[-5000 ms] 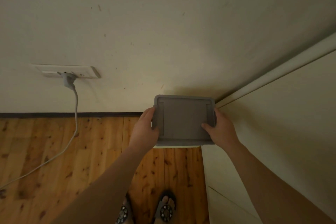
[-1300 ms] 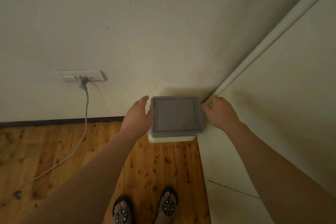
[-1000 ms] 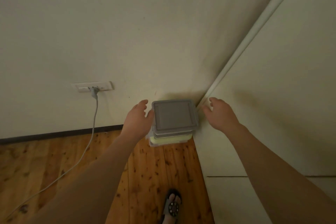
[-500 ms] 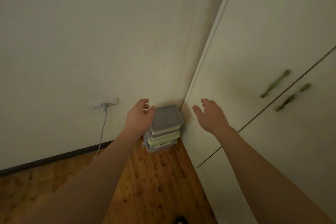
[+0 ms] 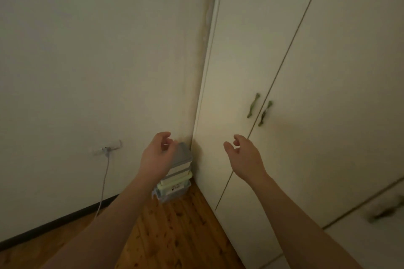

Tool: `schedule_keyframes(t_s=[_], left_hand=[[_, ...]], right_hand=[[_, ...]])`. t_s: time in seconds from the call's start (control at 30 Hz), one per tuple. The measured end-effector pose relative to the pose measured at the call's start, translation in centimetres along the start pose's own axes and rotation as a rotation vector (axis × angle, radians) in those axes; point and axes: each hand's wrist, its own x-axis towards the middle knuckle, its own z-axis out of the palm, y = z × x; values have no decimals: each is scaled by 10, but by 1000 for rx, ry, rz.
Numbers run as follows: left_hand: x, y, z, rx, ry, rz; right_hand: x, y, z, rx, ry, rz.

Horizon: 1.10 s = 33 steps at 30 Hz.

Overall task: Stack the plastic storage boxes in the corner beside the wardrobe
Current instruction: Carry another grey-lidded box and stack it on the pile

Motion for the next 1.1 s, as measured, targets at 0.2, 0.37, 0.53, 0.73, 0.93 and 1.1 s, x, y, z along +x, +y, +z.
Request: schedule_keyframes(t_s=[0.2,0.37,0.53,0.73,0.93,1.1], left_hand=[[-80,34,-8,-46,13,66],[-151,61,-18,-27,-23,123],[-204,91,-17,-100,-94,177],[-263,120,-23,-137,-322,320],[-340,128,-27,-147,-495,421],[-408,139,-21,-192,-637,462]], right_hand=[[-87,4,-58,24,83,-30],[-170,4,-93,44,145,-21],[-235,1,-120,37,209,5],[-326,-8,-146,40,351,89],[-431,-21,-160,85,508,239],[-517,-21,-174,68,626,329]])
